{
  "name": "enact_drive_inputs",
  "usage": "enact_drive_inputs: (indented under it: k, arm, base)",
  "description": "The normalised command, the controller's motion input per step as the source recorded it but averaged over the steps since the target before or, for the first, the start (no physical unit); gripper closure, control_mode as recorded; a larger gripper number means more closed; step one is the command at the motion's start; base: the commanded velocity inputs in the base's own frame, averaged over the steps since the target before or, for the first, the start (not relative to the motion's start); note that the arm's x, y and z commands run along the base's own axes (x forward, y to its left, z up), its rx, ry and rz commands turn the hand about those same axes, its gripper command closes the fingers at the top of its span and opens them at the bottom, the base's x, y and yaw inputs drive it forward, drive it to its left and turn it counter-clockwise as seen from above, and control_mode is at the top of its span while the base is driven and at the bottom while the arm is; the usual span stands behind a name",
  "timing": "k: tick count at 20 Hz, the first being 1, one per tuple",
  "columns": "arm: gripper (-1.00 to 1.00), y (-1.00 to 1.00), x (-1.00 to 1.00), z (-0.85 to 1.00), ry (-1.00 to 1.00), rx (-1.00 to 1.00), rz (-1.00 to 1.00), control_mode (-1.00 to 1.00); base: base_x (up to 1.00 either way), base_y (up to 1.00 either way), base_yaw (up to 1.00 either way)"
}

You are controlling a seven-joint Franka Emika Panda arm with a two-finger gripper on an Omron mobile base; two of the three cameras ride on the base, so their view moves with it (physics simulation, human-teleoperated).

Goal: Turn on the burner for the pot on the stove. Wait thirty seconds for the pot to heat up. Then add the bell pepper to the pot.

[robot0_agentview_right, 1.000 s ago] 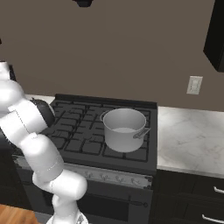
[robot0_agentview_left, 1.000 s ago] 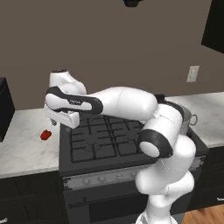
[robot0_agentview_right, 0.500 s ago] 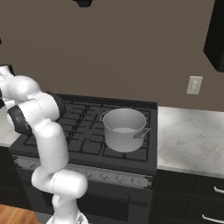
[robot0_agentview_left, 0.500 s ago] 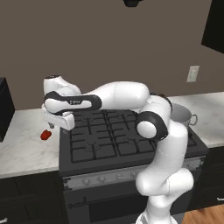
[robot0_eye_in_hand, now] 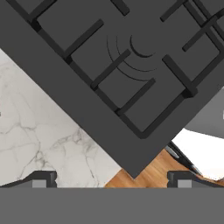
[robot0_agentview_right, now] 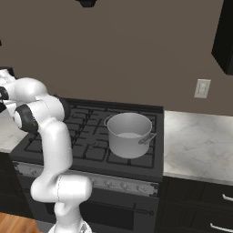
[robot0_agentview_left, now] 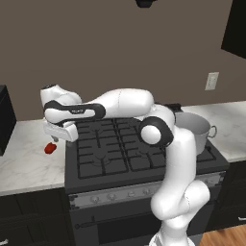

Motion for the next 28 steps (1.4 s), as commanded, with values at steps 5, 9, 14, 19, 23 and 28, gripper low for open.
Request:
enact_drive_inputs:
  k: [5, 9, 14, 19, 23, 28]
  arm:
    - [-1.0, 0.0, 0.22, -0.16, 0.02, -0.01, 0.01, -1.0]
    - [-1.0, 0.0, 0.01, -0.31, 0.0, 0.0, 0.03, -1.0]
    - [-1.0, 0.0, 0.0, -0.26, -0.01, 0.07, 0.04, -1.0]
    - [-1.0, 0.0, 0.0, -0.13, -0.07, 0.13, 0.02, -1.0]
    - [-1.0, 0.0, 0.0, -0.13, -0.07, 0.09, 0.02, -1.0]
    - [-1.0, 0.0, 0.0, -0.26, -0.09, 0.0, 0.01, -1.0]
  base:
    - [0.0, 0.0, 0.0]
    - [0.0, 0.0, 0.0]
    - [0.0, 0.0, 0.0]
    - [0.0, 0.0, 0.0]
    - [0.0, 0.0, 0.0]
    - [0.0, 0.0, 0.0]
